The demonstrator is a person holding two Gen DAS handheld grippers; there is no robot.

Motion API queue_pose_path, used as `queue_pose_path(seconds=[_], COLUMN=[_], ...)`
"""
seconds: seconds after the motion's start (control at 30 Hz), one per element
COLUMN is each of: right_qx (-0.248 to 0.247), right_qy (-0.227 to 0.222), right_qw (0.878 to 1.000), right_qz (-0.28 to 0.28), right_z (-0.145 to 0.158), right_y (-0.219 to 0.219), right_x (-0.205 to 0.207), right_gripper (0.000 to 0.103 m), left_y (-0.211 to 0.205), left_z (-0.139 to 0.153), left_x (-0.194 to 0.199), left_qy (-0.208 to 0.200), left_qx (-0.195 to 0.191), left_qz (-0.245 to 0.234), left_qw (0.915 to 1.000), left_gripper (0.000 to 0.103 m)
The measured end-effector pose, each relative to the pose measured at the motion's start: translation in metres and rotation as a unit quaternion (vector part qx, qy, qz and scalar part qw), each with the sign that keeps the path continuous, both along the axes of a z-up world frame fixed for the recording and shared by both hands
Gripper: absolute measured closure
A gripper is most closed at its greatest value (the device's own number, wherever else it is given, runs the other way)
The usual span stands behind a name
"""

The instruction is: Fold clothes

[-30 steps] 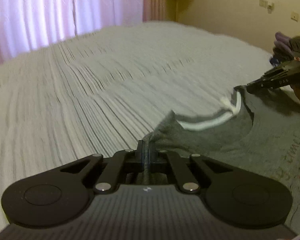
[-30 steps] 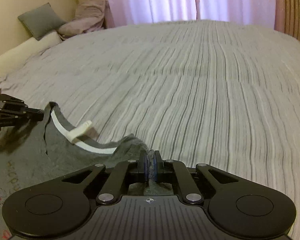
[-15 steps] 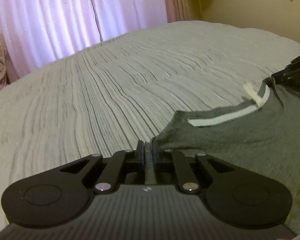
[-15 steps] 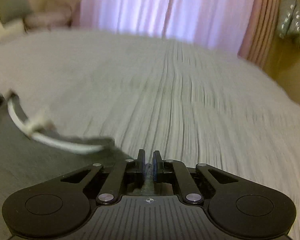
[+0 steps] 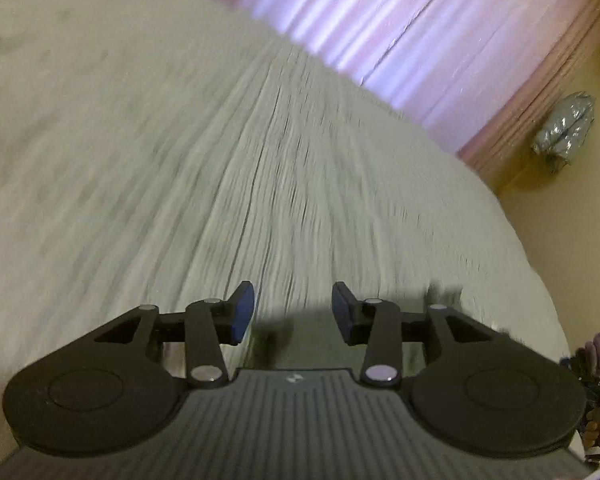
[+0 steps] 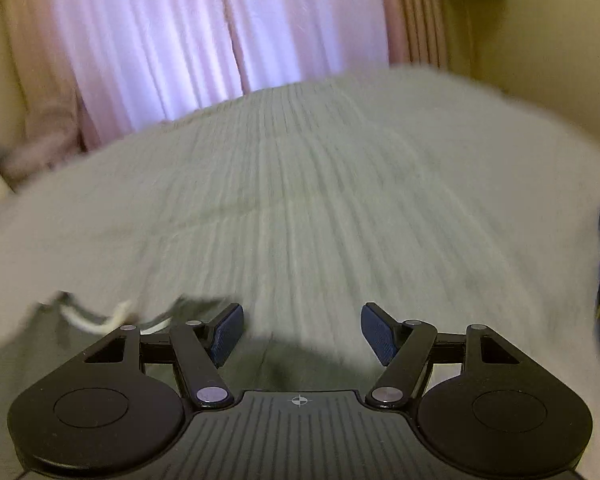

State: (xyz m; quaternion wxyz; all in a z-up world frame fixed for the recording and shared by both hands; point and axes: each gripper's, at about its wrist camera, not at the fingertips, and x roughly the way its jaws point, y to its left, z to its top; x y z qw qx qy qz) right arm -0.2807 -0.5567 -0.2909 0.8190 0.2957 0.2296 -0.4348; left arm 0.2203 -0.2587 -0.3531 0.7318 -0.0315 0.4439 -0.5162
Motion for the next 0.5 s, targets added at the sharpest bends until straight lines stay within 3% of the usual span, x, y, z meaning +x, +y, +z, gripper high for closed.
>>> queue_pose_path(seconds=[0.07,0.1,0.13,0.37,0.5], right_qx=[0.027,0.033,0.039,0.037,0.066], right_qy=[-0.019,-0.023,-0.026,-0.013,-0.042], right_qw=[0.999,0.999,0.999,0.997,0.994], right_qz=[-0.014,-0.018,-0.022,-0.066,-0.080], right_z=[-0.006,-0.009,-0.011,-0.015,-0.028], right_y=[0.011,0.015,0.020,0.050,0.065], right_x=[-0.016,-0.022,-0.028,-0.075,-0.098], right_gripper=[0.034,0.034,0.034,0.034,0.034], left_y=[0.001,-0.003,-0.006,0.016,0.032], left_z=[-0.019,-0.020,-0.018,-0.010,-0.007], left_x=[-0.007,-0.012,-0.013,-0.020,-0.024], left_qy=[0.003,-0.021,-0.036,-0.052,-0.056], left_qx=[0.023,0.034,0.037,0.035,0.032], left_qz=[-0.001,0.000,-0.002,0.028,0.048], left_qw=[0.9997,0.9992,0.9987,0.9976,0.9968], left_gripper=[0.068,0.081,0.103,0.103,0.093])
